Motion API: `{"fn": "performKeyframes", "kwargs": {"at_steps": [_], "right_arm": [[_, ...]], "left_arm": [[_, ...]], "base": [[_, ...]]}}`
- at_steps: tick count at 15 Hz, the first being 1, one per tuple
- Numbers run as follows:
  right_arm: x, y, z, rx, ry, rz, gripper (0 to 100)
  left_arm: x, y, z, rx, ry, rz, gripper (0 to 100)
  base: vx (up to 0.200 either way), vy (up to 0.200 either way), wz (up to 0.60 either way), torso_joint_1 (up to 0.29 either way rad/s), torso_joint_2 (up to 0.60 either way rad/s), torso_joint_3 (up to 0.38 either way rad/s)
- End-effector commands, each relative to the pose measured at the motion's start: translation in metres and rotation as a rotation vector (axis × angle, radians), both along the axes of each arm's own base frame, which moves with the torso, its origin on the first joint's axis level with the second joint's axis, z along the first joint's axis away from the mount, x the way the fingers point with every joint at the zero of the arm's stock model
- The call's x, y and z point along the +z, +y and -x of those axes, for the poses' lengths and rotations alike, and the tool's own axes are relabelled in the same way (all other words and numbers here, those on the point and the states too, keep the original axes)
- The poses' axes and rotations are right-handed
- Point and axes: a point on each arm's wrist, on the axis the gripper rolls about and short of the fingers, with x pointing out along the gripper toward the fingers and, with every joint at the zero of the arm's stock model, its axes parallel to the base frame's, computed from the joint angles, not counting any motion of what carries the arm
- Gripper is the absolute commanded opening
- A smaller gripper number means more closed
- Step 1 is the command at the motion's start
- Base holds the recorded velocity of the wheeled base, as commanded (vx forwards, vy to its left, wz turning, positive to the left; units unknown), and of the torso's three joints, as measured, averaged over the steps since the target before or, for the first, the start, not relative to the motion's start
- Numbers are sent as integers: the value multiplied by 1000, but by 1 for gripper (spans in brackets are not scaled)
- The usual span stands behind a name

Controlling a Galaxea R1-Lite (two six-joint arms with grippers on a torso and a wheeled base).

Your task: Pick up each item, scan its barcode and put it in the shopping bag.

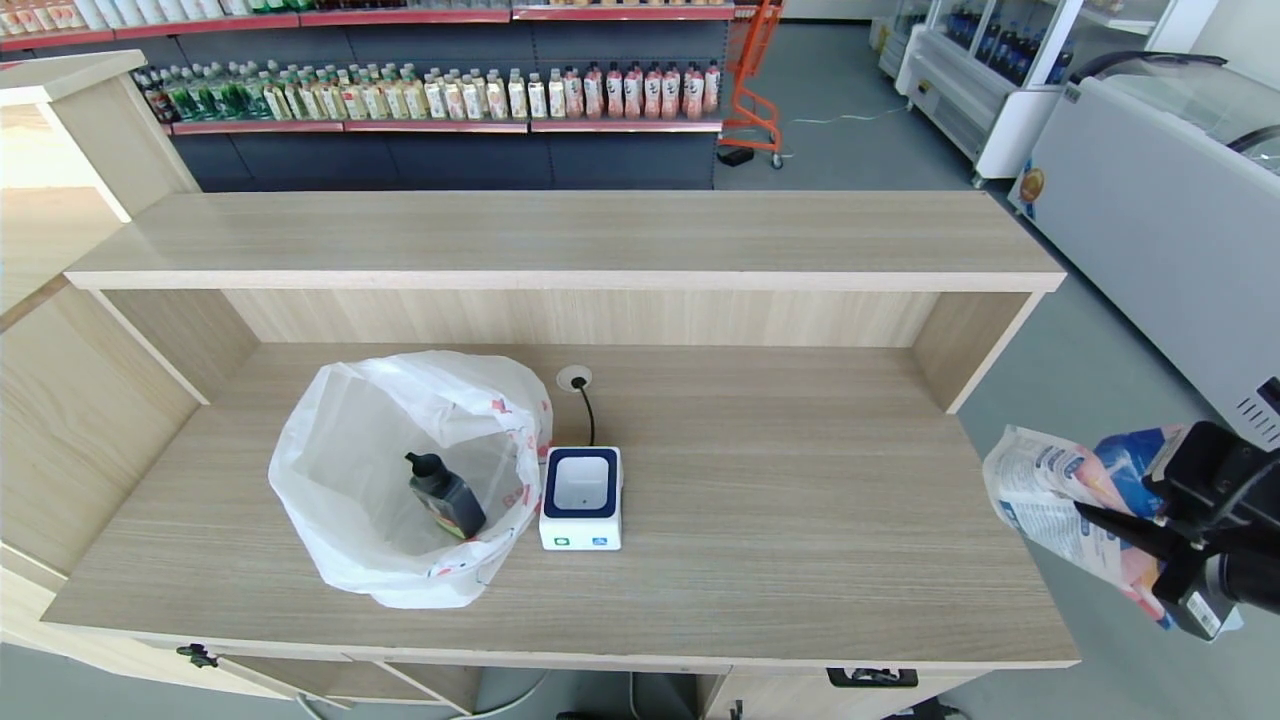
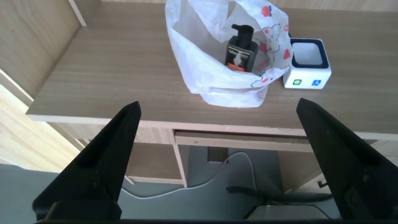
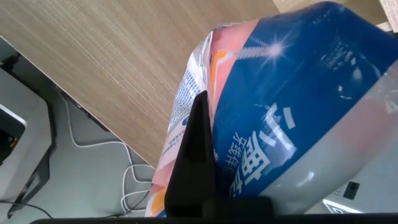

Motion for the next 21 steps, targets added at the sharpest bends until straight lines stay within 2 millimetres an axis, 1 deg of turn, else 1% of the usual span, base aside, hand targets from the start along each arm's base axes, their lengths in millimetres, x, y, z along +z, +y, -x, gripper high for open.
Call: {"fn": "performKeyframes", "kwargs": {"at_steps": [1, 7, 10, 11, 14, 17, 20, 21], "right_arm": [[-1, 1, 3, 9, 1, -3, 0], [-1, 4, -3, 76, 14, -44, 0], [2, 6, -14, 116, 20, -66, 0], [5, 6, -25, 127, 22, -71, 0], [12, 9, -50, 171, 19, -83, 0], [10, 17, -67, 225, 40, -93, 0], [3, 25, -83, 267, 75, -97, 0], [-3, 27, -90, 279, 96, -101, 0]], "left_arm": [[0, 0, 0, 1, 0, 2, 100], [0, 0, 0, -1, -2, 6, 100], [0, 0, 0, 1, -2, 5, 100], [0, 0, 0, 1, -2, 3, 100], [0, 0, 0, -1, 0, 0, 100], [0, 0, 0, -1, 0, 0, 100], [0, 0, 0, 1, 0, -1, 100], [0, 0, 0, 1, 0, -1, 100]], "base": [[0, 0, 0, 0, 0, 0], [0, 200, 0, 0, 3, 5], [0, 200, 0, 1, 2, 1], [0, 200, 0, 7, 2, 7], [0, 200, 0, 2, 5, 1], [0, 200, 0, 4, -1, 1], [0, 200, 0, 2, 4, 2], [0, 200, 0, 7, -2, 2]]}}
